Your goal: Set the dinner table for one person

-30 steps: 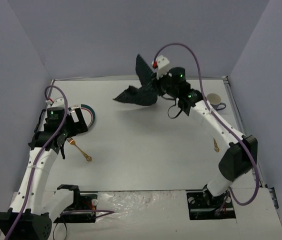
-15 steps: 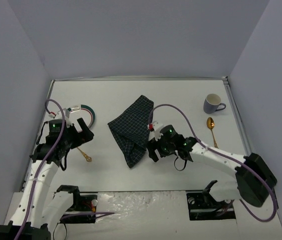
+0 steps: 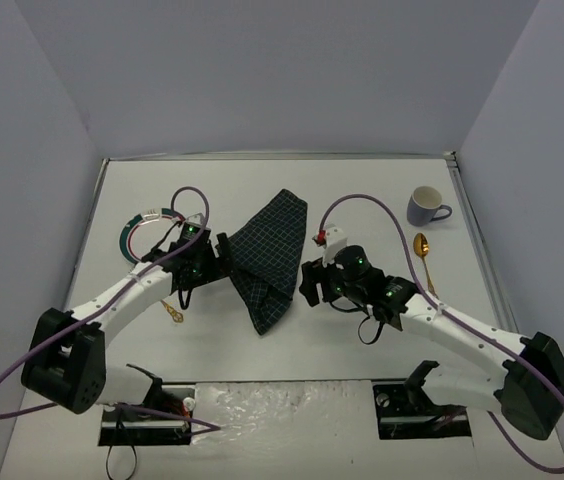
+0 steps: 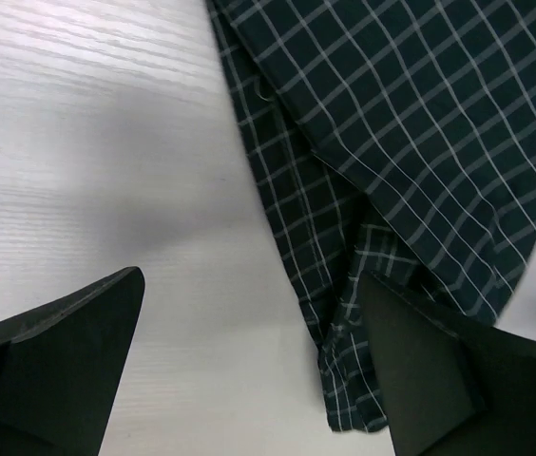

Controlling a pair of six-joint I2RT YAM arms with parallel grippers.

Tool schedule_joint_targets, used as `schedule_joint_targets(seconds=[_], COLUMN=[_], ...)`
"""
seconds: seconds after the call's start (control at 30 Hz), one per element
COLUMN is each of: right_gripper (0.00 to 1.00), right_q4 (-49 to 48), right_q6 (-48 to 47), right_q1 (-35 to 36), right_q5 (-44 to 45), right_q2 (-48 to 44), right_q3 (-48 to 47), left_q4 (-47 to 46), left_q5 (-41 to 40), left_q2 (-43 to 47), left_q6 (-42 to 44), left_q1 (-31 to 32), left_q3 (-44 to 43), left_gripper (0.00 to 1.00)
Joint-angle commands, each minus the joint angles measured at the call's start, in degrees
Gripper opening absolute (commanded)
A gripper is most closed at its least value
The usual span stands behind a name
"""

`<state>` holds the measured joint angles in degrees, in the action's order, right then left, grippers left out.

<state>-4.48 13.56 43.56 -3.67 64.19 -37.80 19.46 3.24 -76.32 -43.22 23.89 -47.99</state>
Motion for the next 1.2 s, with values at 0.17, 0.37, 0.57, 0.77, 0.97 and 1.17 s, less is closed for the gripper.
schedule_joint_targets(seconds=[0.17, 0.37, 0.57, 0.77, 0.97, 1.17], right_gripper=[0.65, 0.64, 0.56, 0.48, 0.4, 0.39], right_q4=[-4.2, -2.3, -1.7, -1.6, -1.8, -2.2], right_q6=[-10.6, -19.8, -22.9, -24.1, -24.5, -25.2], right_q1=[4.4, 8.9, 11.1, 12.0, 12.0, 11.9], right_q5=[-0.3, 1.4, 3.5, 7.8, 12.6, 15.4], right_q2=[20.6, 35.2, 48.1, 57.3, 61.8, 63.7], right_q3=[-20.0, -33.0, -44.2, -53.4, -57.4, -58.4], left_q4=[-1.8, 5.4, 12.7, 15.1, 15.7, 15.4], left_q5=[-11.7, -18.1, -21.3, -20.6, -19.9, -19.3], left_q2=[-1.2, 12.5, 24.0, 30.0, 31.4, 31.3], left_q6=[-3.8, -5.6, -4.8, -4.1, -4.7, -4.6], left_q1=[-0.3, -1.9, -4.8, -5.8, -6.0, -6.0], left_q3=[-0.6, 4.7, 6.9, 8.6, 9.8, 10.2], left_gripper=[0.85, 0.85, 0.85, 0.86, 0.87, 0.87])
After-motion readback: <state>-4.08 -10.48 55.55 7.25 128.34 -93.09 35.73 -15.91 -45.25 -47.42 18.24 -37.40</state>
